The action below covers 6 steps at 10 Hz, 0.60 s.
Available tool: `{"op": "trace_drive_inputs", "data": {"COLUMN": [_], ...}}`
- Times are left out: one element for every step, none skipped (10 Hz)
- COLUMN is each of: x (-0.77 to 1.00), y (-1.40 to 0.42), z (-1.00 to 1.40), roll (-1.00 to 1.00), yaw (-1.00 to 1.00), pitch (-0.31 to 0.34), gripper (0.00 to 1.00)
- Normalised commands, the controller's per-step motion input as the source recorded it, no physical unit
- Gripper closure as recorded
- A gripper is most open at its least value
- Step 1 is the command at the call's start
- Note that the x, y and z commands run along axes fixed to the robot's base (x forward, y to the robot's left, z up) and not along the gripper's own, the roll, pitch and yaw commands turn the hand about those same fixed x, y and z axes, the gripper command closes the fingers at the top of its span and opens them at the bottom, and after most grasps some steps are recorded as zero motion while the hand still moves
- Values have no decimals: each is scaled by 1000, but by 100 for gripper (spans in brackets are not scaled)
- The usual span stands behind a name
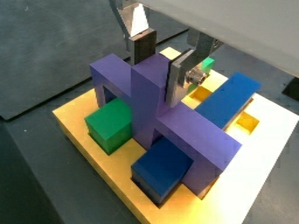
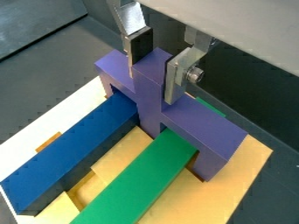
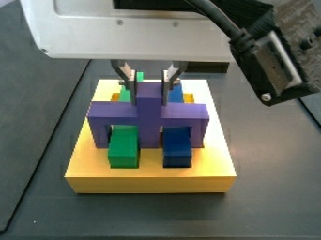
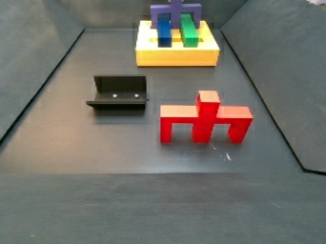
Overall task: Pick up the purple object. Move up. Move to above the board. Insert the purple object.
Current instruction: Insert the purple object.
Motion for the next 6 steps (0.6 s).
{"op": "trace_drive_inputs", "data": {"x": [191, 37, -60, -94, -6, 0], "y": [0, 0, 89, 63, 0, 0], "z": [-417, -511, -580, -589, -526, 0], "roll": [0, -7, -117, -164, -77, 0], "yaw": [-103, -94, -31, 0, 0, 0], "pitch": [0, -47, -170, -249, -171, 0], "gripper": [100, 100, 100, 100, 100, 100]}}
